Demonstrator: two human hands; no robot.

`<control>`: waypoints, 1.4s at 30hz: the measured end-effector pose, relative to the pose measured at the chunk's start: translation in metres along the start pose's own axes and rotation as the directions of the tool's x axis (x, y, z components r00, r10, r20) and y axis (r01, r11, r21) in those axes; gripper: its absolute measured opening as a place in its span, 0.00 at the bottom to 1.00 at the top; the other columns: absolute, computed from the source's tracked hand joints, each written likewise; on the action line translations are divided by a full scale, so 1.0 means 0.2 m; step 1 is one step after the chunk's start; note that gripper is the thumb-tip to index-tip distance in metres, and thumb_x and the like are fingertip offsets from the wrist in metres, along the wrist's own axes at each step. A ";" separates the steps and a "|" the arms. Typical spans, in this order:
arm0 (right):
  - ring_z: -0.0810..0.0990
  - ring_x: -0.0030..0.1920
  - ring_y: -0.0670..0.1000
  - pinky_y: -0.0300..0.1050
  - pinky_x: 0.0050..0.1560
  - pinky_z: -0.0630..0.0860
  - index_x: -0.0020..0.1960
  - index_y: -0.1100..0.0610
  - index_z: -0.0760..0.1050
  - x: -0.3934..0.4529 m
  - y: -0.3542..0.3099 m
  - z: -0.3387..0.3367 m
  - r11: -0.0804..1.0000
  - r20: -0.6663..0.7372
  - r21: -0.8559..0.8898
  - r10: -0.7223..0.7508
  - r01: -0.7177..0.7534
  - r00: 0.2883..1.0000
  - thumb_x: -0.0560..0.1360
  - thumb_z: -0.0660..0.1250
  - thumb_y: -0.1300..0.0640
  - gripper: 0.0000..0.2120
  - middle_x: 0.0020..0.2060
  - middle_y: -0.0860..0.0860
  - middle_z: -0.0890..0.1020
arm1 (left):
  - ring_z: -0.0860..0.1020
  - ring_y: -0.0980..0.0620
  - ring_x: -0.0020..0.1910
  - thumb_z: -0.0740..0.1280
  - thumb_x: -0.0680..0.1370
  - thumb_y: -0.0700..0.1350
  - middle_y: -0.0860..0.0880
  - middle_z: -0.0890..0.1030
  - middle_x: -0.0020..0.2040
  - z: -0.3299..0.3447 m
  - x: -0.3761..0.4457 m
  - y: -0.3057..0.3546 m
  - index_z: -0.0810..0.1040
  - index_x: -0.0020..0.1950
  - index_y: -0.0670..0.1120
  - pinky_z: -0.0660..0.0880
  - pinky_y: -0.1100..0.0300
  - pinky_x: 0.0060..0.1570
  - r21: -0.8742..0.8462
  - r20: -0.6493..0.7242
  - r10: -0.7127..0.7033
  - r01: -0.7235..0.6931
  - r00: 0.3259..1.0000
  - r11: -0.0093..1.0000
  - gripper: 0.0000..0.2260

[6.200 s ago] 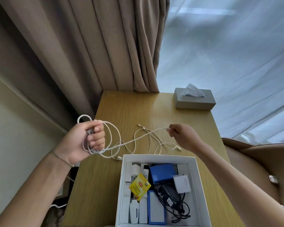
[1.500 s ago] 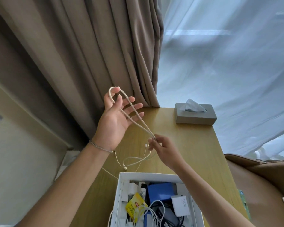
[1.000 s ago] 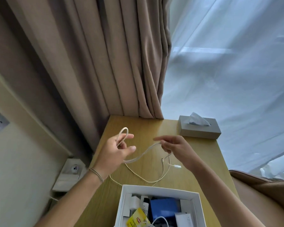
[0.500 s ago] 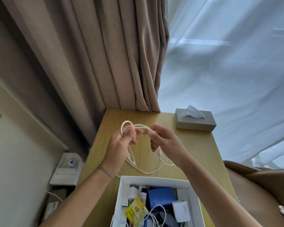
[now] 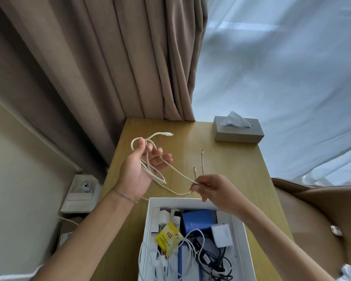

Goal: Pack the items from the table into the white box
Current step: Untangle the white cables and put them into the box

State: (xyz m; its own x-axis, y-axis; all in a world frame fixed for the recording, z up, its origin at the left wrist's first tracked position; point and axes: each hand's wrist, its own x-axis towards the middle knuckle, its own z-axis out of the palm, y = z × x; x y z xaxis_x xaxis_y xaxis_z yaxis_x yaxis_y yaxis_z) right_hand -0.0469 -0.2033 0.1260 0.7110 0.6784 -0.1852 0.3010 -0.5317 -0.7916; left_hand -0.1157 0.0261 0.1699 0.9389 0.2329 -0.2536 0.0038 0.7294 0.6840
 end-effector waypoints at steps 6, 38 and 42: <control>0.82 0.37 0.43 0.43 0.42 0.81 0.46 0.51 0.84 -0.13 0.08 -0.02 0.909 0.076 -0.417 0.064 -0.027 0.995 0.78 0.67 0.45 0.12 0.38 0.45 0.85 | 0.78 0.43 0.38 0.57 0.84 0.52 0.43 0.78 0.39 -0.11 -0.09 -0.19 0.73 0.41 0.46 0.77 0.46 0.48 0.459 -0.108 0.019 0.033 0.994 0.888 0.16; 0.77 0.28 0.43 0.35 0.31 0.72 0.44 0.51 0.83 -0.25 0.19 0.26 0.966 0.206 0.011 0.252 -0.260 0.945 0.72 0.73 0.61 0.06 0.32 0.48 0.85 | 0.79 0.43 0.53 0.58 0.83 0.45 0.44 0.79 0.56 -0.39 -0.34 -0.85 0.75 0.56 0.46 0.72 0.52 0.45 0.847 -0.109 -0.295 -0.067 0.949 -0.527 0.08; 0.82 0.35 0.45 0.41 0.39 0.79 0.41 0.51 0.82 -0.22 0.28 0.30 0.931 0.032 -0.207 0.315 -0.302 0.949 0.71 0.75 0.59 0.05 0.33 0.45 0.84 | 0.82 0.44 0.53 0.64 0.79 0.37 0.44 0.79 0.57 -0.42 -0.32 -0.83 0.70 0.65 0.44 0.79 0.50 0.47 0.865 -0.038 -0.219 -0.078 0.975 -0.496 0.15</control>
State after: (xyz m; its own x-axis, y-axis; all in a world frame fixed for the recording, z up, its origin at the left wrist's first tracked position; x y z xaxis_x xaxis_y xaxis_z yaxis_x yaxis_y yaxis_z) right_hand -0.0996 -0.2317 0.0546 0.7492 0.4922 -0.4433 0.1971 -0.8046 -0.5601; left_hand -0.2043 -0.0567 0.0147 0.9012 0.0918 -0.4235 0.2230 -0.9362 0.2717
